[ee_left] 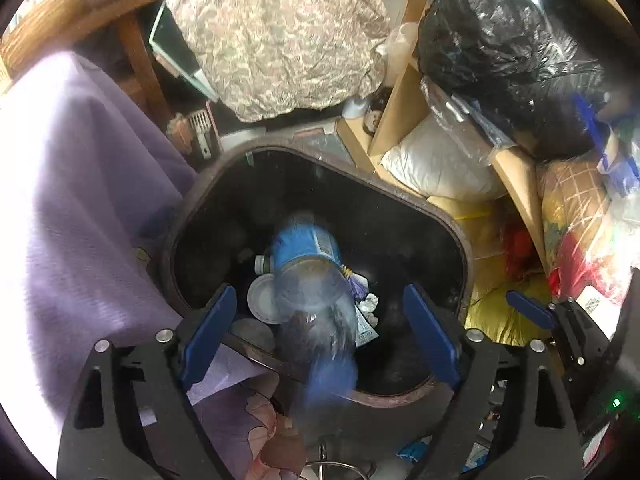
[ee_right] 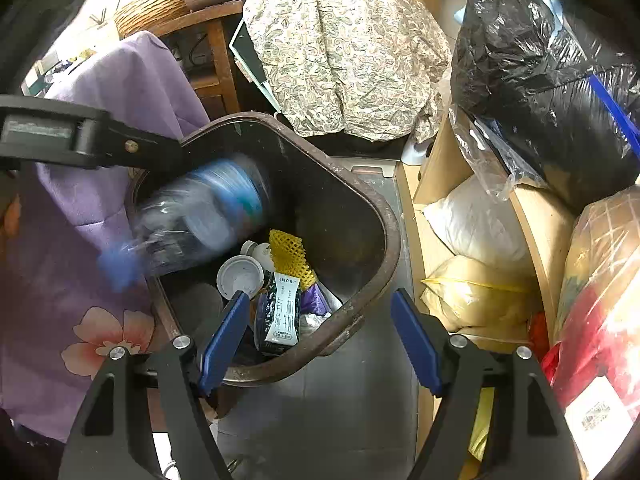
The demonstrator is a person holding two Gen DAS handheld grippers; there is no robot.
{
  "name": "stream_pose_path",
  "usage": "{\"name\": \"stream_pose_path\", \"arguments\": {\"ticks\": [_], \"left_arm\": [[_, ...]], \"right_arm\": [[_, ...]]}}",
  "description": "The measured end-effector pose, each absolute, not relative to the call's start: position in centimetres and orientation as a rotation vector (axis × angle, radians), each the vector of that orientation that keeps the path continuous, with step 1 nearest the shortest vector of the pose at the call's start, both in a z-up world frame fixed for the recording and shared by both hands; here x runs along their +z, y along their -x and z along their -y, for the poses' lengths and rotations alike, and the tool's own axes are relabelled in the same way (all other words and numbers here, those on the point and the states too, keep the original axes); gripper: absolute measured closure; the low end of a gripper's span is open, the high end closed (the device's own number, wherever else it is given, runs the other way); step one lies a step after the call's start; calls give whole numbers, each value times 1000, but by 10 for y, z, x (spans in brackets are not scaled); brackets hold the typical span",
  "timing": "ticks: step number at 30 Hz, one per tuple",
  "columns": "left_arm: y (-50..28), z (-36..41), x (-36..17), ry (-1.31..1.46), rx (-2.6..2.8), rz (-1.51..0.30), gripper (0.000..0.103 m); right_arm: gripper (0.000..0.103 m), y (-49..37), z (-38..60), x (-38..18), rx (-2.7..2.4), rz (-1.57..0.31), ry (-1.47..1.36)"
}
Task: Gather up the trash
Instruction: 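Carry the carton and bottle over the black bin and open both grippers, then move both tools back over the table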
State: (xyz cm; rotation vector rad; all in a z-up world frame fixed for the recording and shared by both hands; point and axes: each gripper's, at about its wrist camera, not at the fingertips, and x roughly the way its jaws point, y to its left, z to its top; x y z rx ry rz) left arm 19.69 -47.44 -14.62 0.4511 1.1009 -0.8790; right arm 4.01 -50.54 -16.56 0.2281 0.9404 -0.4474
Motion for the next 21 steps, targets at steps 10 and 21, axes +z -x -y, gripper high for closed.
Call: {"name": "stream_pose_path", "arguments": {"ticks": [10, 21], "left_arm": [[-179, 440, -90, -410, -942, -968, 15], [-215, 310, -37, -312, -839, -861, 15]], "right_arm": [[31, -48, 503, -138, -458, -896, -211], [31, -122, 439, -63, -189, -789, -158]]}}
